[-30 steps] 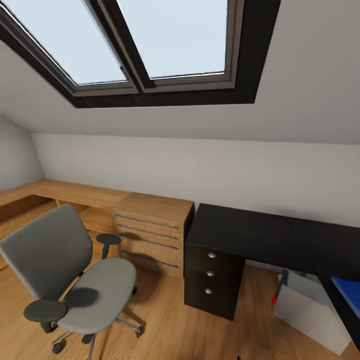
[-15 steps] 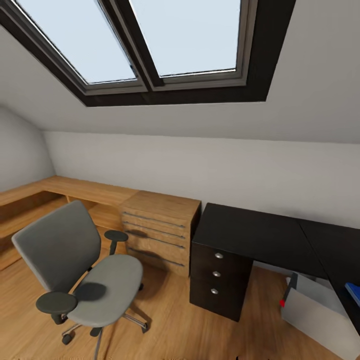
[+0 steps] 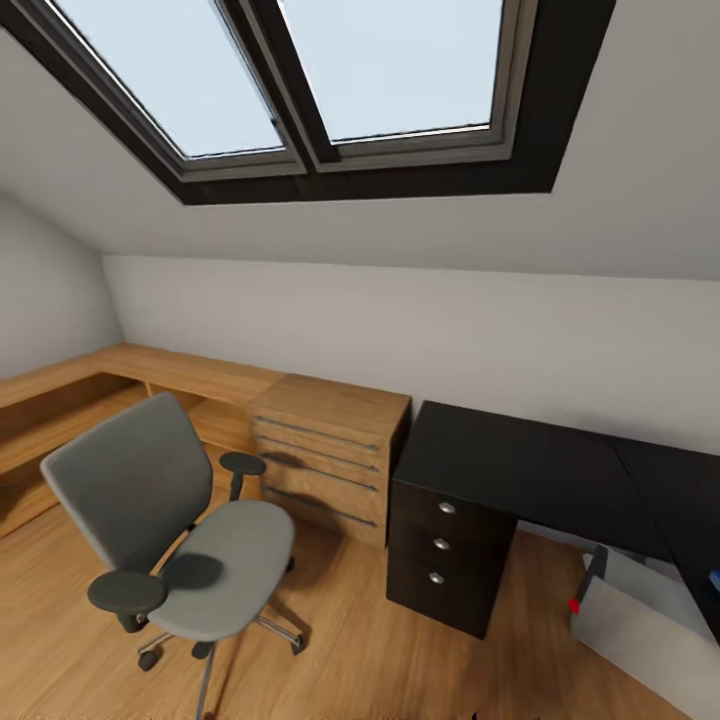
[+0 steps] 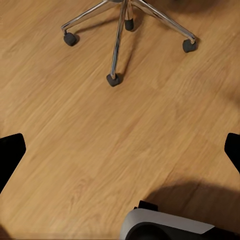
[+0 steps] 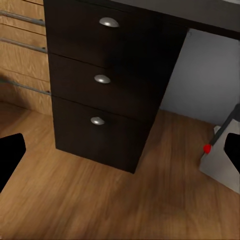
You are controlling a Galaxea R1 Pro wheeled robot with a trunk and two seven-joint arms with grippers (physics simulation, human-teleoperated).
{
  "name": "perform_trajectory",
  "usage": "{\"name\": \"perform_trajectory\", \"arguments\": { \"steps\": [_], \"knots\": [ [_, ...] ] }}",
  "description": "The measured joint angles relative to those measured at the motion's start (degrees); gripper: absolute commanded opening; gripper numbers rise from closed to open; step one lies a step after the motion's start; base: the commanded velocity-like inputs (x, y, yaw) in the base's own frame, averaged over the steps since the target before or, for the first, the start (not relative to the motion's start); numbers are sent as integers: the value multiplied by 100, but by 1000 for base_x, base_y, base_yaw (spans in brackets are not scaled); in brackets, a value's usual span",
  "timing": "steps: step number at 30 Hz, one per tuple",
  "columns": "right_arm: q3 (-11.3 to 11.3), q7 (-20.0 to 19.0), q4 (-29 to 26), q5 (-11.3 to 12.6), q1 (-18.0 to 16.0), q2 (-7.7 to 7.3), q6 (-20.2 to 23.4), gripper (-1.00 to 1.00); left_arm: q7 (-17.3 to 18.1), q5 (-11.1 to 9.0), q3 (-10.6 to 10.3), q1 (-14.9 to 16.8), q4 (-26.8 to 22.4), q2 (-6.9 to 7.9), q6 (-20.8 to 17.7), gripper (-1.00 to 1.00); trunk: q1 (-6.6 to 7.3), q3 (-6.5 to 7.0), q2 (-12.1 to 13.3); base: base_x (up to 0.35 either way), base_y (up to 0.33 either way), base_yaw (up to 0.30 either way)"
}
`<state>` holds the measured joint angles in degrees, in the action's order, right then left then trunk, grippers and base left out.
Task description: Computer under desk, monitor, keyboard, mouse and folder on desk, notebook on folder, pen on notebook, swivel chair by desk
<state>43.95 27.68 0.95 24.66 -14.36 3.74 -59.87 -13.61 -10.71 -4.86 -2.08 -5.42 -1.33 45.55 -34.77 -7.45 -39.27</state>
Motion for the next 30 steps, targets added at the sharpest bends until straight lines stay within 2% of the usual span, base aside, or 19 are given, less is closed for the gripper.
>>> {"name": "perform_trajectory", "arguments": {
  "steps": [12, 30],
  "knots": [
    [2, 17, 0, -7, 0, 3, 0, 100, -6, -2, 0, 0, -1, 0, 0, 100, 0, -58, 0, 0, 0, 224],
    [1, 25, 8, -9, 0, -8, 0, 100, -16, 4, 0, 0, -1, 0, 0, 100, 0, -60, 0, 0, 0, 273]
  ]
}}
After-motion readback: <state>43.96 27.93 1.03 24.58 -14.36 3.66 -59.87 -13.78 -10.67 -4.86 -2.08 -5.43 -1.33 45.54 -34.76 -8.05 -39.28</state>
